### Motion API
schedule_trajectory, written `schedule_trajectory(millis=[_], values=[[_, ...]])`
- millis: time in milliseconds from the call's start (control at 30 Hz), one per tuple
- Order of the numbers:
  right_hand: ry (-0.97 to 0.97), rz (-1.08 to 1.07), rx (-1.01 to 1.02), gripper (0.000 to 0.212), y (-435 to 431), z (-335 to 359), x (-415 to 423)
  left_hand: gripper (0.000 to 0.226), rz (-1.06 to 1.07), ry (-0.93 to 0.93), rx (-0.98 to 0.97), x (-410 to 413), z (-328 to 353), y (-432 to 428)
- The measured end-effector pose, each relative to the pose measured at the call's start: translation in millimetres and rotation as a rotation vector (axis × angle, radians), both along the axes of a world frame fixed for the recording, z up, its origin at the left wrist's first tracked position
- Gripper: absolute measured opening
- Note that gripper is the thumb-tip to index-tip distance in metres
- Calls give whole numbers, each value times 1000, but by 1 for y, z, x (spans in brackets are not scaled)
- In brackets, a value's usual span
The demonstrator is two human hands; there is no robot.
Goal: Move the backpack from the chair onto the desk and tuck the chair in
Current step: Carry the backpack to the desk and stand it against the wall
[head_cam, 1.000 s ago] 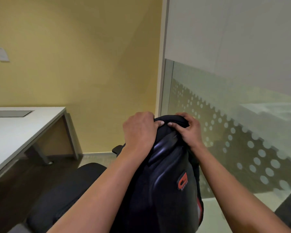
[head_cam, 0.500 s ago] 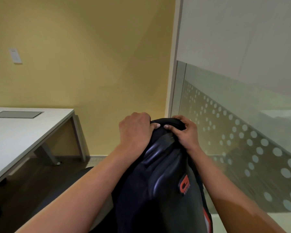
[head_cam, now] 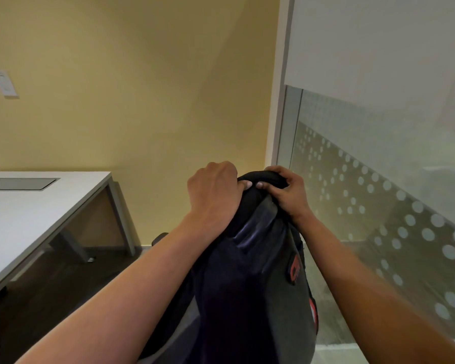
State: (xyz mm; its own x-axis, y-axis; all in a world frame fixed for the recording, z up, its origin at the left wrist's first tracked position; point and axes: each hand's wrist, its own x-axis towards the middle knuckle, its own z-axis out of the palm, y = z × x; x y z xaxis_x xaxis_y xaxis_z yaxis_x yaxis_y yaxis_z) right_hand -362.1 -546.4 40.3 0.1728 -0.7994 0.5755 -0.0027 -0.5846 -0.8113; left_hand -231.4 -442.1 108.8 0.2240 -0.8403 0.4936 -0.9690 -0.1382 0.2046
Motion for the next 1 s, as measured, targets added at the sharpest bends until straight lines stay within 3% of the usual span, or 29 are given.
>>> schedule_trajectory(millis=[533,1000], values=[[8,191,11,30,-145,2,37,38,104,4,-21,23,4,-122],[20,145,-96,28,-284,48,60,40,91,-6,-112,49,29,-255]])
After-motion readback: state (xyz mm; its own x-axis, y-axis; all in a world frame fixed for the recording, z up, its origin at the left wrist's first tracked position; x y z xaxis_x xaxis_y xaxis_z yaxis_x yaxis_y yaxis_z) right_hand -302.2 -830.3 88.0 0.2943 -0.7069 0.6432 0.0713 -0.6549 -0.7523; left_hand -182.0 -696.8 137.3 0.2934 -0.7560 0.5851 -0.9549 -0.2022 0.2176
